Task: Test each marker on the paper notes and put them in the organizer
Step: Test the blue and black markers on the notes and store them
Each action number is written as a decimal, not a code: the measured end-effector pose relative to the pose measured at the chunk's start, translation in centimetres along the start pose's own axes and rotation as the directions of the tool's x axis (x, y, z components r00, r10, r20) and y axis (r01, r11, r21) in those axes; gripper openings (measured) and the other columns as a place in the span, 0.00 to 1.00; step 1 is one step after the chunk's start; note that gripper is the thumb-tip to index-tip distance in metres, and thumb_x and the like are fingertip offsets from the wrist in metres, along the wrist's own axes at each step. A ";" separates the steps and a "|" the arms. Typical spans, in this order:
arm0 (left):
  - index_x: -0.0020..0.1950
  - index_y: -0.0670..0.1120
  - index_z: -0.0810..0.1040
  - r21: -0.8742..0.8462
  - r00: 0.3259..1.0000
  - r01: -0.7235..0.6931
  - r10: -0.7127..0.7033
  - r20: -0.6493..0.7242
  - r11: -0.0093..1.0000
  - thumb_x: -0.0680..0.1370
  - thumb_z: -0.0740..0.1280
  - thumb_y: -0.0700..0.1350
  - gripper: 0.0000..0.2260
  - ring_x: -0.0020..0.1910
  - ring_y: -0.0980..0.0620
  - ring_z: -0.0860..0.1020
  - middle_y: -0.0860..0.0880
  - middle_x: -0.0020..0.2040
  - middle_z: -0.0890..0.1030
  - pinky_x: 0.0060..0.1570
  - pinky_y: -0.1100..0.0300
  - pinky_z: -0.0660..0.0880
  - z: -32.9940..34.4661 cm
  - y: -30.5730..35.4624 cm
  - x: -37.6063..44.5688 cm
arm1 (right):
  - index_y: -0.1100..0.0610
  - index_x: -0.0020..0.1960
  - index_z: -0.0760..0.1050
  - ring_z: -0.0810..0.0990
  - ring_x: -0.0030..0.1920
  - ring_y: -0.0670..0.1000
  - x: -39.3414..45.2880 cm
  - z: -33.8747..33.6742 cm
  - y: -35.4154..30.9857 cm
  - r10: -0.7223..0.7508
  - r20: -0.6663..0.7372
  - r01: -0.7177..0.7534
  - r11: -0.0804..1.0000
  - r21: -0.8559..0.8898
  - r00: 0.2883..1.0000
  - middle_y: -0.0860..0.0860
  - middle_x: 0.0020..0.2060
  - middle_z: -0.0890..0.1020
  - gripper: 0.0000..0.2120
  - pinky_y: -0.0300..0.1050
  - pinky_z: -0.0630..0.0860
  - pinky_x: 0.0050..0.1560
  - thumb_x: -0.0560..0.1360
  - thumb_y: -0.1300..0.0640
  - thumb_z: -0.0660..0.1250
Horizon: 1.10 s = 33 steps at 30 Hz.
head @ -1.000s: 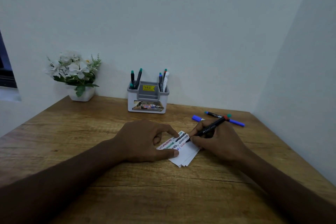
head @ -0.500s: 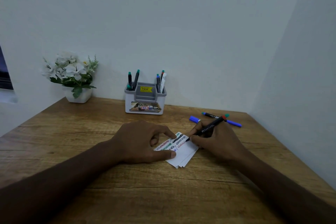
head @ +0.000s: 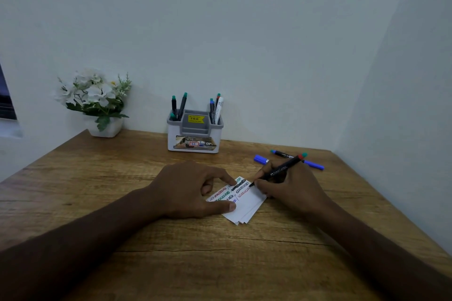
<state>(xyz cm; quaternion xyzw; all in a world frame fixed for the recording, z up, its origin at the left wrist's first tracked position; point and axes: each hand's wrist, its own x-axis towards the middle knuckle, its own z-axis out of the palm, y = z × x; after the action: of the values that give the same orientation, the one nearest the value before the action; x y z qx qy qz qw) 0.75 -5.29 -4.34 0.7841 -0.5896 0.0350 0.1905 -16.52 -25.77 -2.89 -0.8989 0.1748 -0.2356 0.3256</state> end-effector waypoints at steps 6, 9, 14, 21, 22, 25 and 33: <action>0.68 0.71 0.74 0.025 1.000 0.000 0.000 -0.005 1.000 0.71 0.60 0.80 0.29 0.42 0.64 0.77 0.68 0.37 0.78 0.34 0.63 0.65 0.0 0.0 0.0 | 0.48 0.43 0.88 0.87 0.37 0.39 0.0 -0.1 -0.2 0.032 -0.002 -0.032 0.999 0.008 0.999 0.41 0.37 0.89 0.06 0.30 0.80 0.38 0.74 0.59 0.78; 0.68 0.71 0.74 0.028 1.000 0.004 -0.004 0.000 1.000 0.71 0.60 0.80 0.29 0.42 0.65 0.76 0.65 0.35 0.78 0.34 0.64 0.64 0.2 0.0 0.0 | 0.48 0.44 0.88 0.87 0.37 0.39 0.0 0.0 -0.3 0.055 0.008 -0.055 0.998 0.019 0.998 0.42 0.37 0.89 0.06 0.31 0.80 0.39 0.74 0.59 0.78; 0.67 0.68 0.74 0.025 0.999 0.007 -0.006 -0.033 1.000 0.72 0.61 0.79 0.28 0.42 0.63 0.78 0.61 0.35 0.79 0.34 0.65 0.66 0.3 -0.1 -0.1 | 0.49 0.43 0.88 0.87 0.36 0.40 -0.1 -0.1 -0.4 0.073 0.020 -0.073 0.997 0.002 0.997 0.44 0.36 0.89 0.06 0.31 0.79 0.38 0.74 0.60 0.77; 0.63 0.61 0.72 -0.344 0.961 0.043 -0.133 -0.243 0.938 0.80 0.57 0.54 0.12 0.39 0.53 0.77 0.51 0.40 0.79 0.36 0.59 0.72 0.1 0.2 -0.5 | 0.55 0.47 0.86 0.90 0.42 0.47 -0.6 -0.7 -1.0 0.038 -0.171 0.035 0.915 0.403 0.985 0.52 0.42 0.91 0.06 0.37 0.84 0.44 0.76 0.65 0.77; 0.63 0.60 0.70 -0.395 0.952 0.057 -0.168 -0.254 0.917 0.82 0.56 0.53 0.10 0.40 0.52 0.77 0.49 0.41 0.79 0.37 0.59 0.73 0.0 0.2 -0.4 | 0.55 0.48 0.86 0.90 0.43 0.48 -0.7 -0.6 -1.2 0.053 -0.164 0.026 0.895 0.446 0.985 0.53 0.42 0.91 0.06 0.38 0.84 0.45 0.76 0.65 0.76; 0.61 0.55 0.68 -0.495 0.968 0.064 -0.174 -0.180 0.867 0.87 0.56 0.41 0.09 0.47 0.55 0.75 0.49 0.50 0.78 0.44 0.65 0.73 -0.3 0.2 -0.3 | 0.56 0.45 0.87 0.91 0.47 0.53 -0.7 -0.1 -1.5 0.132 -0.103 -0.051 0.823 0.566 0.986 0.55 0.45 0.91 0.09 0.46 0.86 0.51 0.78 0.68 0.72; 0.75 0.52 0.62 -0.348 0.990 -0.009 -0.041 -0.136 0.937 0.85 0.62 0.36 0.22 0.59 0.65 0.79 0.59 0.59 0.82 0.58 0.72 0.73 0.1 0.1 0.1 | 0.60 0.45 0.90 0.91 0.49 0.56 -0.7 -0.1 -2.5 0.091 0.045 -0.093 0.627 0.774 0.995 0.60 0.49 0.91 0.18 0.42 0.87 0.47 0.83 0.71 0.63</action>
<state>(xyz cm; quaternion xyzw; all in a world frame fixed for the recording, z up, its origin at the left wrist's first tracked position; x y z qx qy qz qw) 0.63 -5.40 -4.37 0.7384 -0.5651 -0.0159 0.3678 -16.80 -23.65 -1.35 -0.6624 0.1021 -0.2700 0.6913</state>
